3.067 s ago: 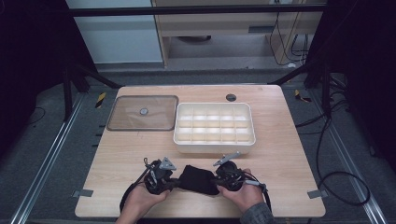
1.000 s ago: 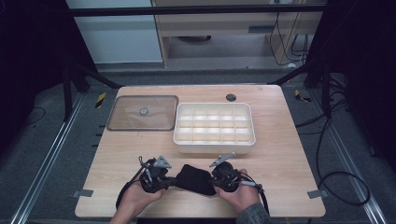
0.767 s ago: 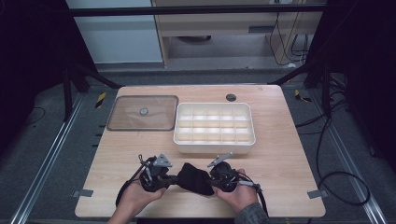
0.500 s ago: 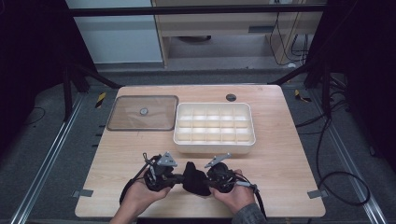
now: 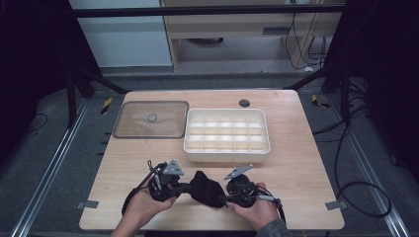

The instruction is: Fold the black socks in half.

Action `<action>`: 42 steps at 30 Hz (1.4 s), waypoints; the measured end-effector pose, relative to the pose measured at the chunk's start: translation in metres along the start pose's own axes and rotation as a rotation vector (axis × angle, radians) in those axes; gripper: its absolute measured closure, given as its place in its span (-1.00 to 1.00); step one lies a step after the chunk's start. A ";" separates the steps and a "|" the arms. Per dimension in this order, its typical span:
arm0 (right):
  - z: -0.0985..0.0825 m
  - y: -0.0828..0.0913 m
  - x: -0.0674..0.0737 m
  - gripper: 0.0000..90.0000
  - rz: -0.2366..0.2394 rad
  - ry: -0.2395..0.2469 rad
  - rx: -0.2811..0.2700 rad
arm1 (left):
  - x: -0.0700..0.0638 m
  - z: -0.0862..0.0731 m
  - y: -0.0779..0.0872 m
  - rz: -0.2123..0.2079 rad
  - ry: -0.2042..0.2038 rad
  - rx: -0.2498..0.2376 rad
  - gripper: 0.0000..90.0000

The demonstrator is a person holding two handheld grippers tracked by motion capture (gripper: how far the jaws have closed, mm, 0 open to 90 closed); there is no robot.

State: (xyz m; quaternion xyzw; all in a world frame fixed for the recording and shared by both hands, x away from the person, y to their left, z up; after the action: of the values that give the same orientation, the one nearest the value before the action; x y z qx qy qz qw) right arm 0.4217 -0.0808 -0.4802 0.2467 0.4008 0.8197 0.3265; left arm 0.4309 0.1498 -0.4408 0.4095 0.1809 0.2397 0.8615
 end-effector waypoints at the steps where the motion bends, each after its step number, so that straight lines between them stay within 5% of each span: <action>1: 0.000 -0.001 0.000 0.38 0.003 -0.003 0.010 | 0.001 0.000 0.001 0.002 0.000 0.000 0.93; 11: 0.002 -0.012 0.003 0.84 0.034 0.007 0.019 | 0.002 0.003 0.007 -0.001 -0.008 -0.011 0.94; 21: 0.012 -0.023 0.010 0.87 0.057 0.001 0.013 | -0.006 0.007 0.011 -0.033 -0.032 -0.026 0.94; 42: 0.009 -0.023 0.005 0.81 0.068 -0.018 -0.017 | -0.040 0.017 -0.020 -0.099 -0.103 0.020 0.94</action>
State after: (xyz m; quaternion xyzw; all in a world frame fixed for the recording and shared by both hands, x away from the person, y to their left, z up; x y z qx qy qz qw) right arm 0.4318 -0.0620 -0.4936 0.2647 0.3821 0.8316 0.3040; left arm 0.4121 0.1055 -0.4419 0.4203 0.1585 0.1735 0.8764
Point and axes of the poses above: each handheld gripper's, and its own axes: y roughly backward along the jaws, z roughly out of its top, x roughly to its left, the point moved 2 cm from there along -y, roughly forward along the jaws, and after that the axes turned 2 degrees about -z, right-handed, at the moved point
